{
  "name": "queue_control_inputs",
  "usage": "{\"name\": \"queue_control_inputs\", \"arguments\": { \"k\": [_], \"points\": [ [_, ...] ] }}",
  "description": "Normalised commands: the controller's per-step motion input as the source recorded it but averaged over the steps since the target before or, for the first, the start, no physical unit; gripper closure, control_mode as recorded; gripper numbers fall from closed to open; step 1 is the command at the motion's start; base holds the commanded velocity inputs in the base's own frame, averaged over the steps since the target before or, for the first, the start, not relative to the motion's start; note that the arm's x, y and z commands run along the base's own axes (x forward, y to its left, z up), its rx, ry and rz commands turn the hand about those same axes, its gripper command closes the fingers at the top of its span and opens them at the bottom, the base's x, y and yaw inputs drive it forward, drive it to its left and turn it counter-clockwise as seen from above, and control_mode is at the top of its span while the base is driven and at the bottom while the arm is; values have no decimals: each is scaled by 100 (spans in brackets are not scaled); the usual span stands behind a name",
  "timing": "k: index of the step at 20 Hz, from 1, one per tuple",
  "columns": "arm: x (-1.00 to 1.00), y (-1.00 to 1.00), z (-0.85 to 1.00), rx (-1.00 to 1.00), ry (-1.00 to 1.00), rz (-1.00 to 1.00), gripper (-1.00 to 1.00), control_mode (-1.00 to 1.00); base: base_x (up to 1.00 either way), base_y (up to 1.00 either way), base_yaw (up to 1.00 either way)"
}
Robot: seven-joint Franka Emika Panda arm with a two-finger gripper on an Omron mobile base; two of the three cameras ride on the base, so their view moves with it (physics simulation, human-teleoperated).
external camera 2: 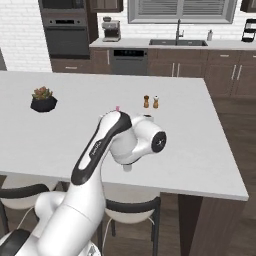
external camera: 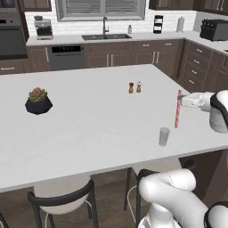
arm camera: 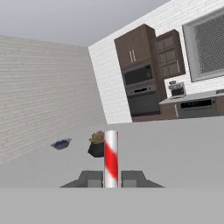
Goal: Take a straw from the drawer in front and place it inside the glass cup on the dining counter.
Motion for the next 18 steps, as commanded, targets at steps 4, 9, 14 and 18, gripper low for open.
{"name": "queue_control_inputs", "arguments": {
  "k": [4, 9, 14, 18],
  "points": [
    [15, 0, -40, 0, 0, 5, 100, -100, 0, 0, 0],
    [38, 0, -29, 0, -1, 3, 100, -100, 0, 0, 0],
    [38, 0, -25, 0, -1, 3, 100, -100, 0, 0, 0],
    [24, -2, -20, 0, -5, 2, 100, -100, 0, 0, 0]
  ]
}}
